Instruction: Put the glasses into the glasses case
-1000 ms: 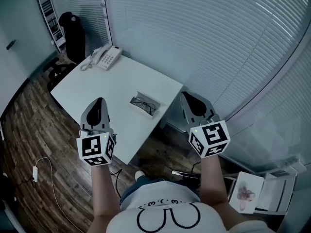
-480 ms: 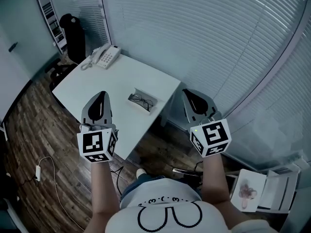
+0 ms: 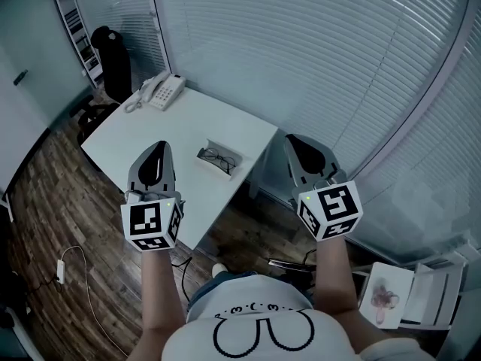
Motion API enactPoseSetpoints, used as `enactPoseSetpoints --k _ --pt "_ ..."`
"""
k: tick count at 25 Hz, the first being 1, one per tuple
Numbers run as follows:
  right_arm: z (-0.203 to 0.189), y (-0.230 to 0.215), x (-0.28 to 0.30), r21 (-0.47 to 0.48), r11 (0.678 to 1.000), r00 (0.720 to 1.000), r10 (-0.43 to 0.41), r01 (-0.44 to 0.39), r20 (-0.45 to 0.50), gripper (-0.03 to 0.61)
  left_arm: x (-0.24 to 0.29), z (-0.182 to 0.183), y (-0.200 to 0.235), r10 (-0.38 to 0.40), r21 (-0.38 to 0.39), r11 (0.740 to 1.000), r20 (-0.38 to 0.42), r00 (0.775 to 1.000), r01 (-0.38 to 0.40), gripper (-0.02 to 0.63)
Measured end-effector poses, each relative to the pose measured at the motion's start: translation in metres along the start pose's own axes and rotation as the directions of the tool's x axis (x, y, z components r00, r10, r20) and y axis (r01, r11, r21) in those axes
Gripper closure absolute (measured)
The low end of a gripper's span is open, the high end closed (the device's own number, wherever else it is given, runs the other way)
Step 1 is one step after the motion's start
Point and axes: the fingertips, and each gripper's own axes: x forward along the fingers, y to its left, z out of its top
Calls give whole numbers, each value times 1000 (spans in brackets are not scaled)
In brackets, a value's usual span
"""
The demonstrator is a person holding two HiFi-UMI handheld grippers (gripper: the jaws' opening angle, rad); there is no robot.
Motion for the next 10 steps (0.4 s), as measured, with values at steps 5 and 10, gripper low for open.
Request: enactPoseSetpoints --k 5,10 --pt "8 0 5 -1 1000 1000 1 -1 21 568 3 1 1 -5 -1 1000 6 1000 5 595" --pt "17 -5 5 -27 1000 1000 -9 9 18 568 7 11 -3 -15 -2 1000 12 1000 15 595"
